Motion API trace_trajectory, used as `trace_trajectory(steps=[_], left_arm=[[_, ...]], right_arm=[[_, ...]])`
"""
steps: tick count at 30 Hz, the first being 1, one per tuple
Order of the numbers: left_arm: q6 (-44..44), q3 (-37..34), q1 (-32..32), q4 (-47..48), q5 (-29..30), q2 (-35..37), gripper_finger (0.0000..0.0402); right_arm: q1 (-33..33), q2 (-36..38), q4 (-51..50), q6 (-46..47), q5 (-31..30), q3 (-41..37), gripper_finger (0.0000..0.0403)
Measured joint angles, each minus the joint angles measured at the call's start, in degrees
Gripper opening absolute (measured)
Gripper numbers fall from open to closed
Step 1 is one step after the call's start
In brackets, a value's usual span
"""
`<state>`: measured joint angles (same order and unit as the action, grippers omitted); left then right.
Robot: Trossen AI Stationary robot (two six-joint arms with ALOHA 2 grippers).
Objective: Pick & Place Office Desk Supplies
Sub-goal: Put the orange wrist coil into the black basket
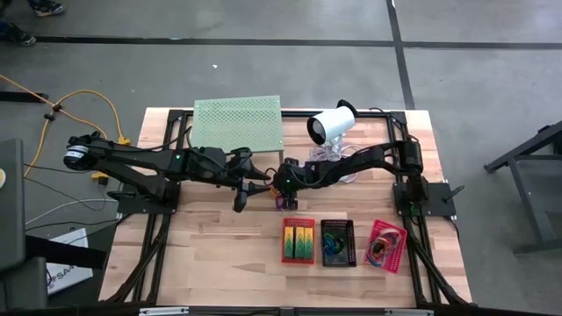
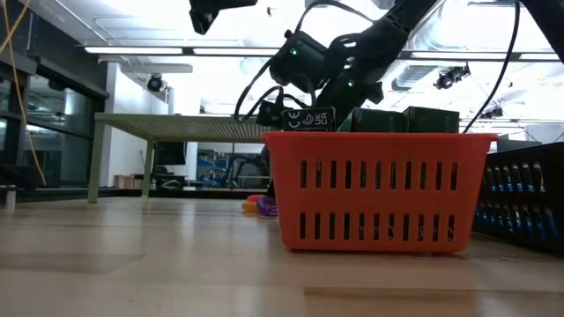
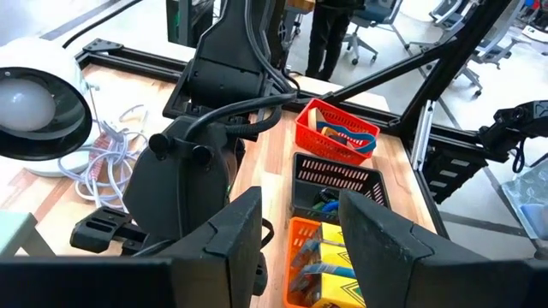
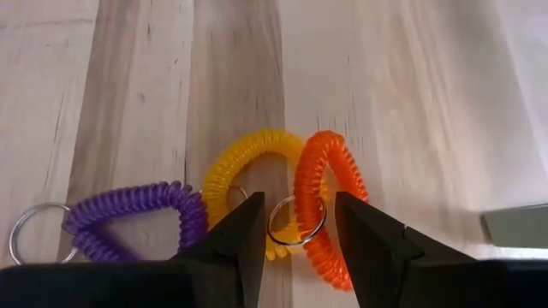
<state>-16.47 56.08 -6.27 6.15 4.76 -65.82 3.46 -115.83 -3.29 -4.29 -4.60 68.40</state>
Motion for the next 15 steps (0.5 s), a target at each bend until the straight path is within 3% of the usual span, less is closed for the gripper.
trace_trajectory(steps=[4, 15], left_arm=[[0.00, -0.01, 0.00, 0.00, 0.00, 0.00, 0.0152], [0.00, 0.00, -0.02, 0.00, 0.00, 0.00, 0.0152]], right_arm=[[0.00, 0.00, 0.07, 0.00, 0.02, 0.00, 0.0122], [0.02, 0.02, 0.12, -0.02, 0.09, 0.00, 0.0051]])
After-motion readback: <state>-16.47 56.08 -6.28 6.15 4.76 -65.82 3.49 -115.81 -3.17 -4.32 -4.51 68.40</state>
